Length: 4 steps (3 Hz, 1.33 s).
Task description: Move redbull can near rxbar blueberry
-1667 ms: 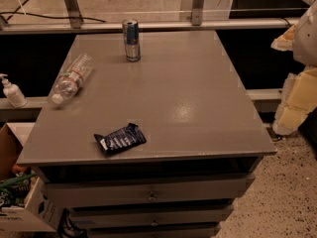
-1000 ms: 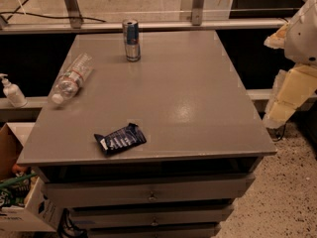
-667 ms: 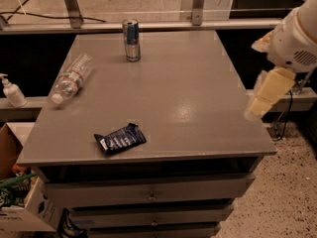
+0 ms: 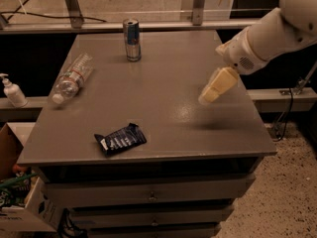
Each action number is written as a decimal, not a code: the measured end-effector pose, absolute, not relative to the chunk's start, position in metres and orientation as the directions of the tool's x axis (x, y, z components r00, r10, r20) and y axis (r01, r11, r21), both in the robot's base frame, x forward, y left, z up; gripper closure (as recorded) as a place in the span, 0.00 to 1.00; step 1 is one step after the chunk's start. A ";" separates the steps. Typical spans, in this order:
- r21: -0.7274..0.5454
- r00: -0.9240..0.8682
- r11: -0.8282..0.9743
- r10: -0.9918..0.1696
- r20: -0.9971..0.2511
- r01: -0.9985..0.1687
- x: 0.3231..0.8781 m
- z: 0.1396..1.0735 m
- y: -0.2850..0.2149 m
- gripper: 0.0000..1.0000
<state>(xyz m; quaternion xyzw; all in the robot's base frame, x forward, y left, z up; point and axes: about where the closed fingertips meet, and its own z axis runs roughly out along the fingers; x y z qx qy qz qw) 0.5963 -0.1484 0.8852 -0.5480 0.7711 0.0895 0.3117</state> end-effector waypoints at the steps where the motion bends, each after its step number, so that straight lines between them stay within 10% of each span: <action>1: -0.142 -0.206 0.428 -0.667 -0.717 -0.893 0.641 0.878 -0.108 0.00; 4: -0.101 -0.163 0.408 -0.562 -0.811 -0.907 0.667 0.895 -0.070 0.00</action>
Offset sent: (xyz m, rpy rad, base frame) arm 0.0356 0.0332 -0.0051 0.1442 -0.0142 -0.0093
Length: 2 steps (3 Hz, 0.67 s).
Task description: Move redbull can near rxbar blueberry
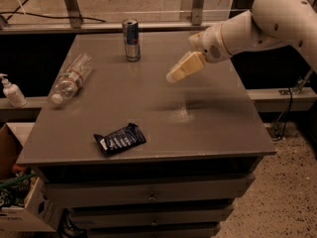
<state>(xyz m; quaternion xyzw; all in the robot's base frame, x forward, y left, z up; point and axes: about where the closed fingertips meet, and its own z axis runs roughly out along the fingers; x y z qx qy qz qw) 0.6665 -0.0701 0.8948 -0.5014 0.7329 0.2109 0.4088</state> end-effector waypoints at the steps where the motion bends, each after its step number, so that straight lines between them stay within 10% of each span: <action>1: -0.085 -0.128 0.406 -0.468 -0.874 -0.910 0.686 0.924 -0.046 0.00; 2: -0.106 -0.076 0.397 -0.417 -0.906 -0.912 0.708 0.935 -0.021 0.00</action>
Offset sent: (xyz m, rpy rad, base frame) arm 0.0708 0.0741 0.0580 0.2474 -0.1557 0.0448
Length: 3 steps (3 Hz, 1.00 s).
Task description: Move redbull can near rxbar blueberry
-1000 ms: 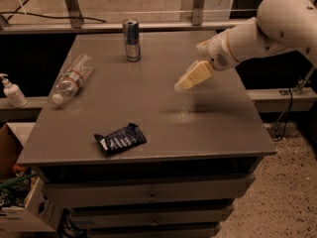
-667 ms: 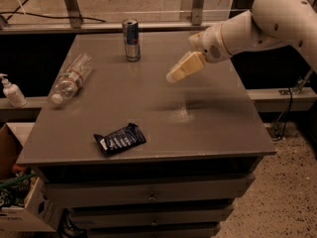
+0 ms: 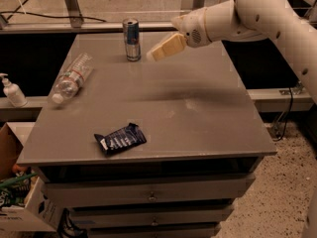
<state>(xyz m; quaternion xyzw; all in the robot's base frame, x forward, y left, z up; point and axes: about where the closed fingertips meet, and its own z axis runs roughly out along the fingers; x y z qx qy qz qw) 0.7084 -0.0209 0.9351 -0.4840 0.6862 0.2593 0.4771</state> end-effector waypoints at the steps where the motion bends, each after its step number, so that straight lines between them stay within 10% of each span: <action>1: -0.145 -0.038 0.415 -0.402 -0.915 -0.898 0.726 0.925 -0.005 0.00; 3: -0.172 -0.023 0.452 -0.394 -0.919 -0.875 0.768 0.867 0.018 0.00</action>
Offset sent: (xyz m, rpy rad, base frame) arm 0.0616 0.0350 -0.0757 0.0092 -0.1042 -0.0859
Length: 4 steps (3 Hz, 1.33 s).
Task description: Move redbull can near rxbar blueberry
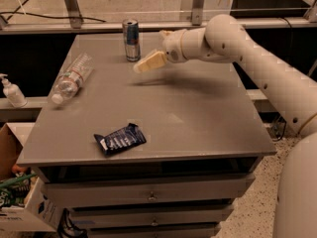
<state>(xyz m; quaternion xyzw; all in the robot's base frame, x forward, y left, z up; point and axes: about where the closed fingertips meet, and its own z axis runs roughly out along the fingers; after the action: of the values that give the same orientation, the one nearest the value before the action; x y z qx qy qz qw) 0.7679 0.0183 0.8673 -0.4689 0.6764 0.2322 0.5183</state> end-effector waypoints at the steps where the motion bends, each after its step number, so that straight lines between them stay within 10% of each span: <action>1: -0.146 -0.035 0.484 -0.345 -0.938 -0.863 0.795 0.851 0.025 0.00; 4: -0.040 -0.066 0.503 -0.191 -0.979 -0.864 0.834 0.863 0.056 0.00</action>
Offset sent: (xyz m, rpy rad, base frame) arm 0.0832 0.0128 -0.0026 0.2535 -0.0142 -0.0908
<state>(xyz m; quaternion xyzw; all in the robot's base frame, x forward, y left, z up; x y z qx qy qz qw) 0.8341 0.0556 0.8633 -0.3967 0.6645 0.3023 0.5565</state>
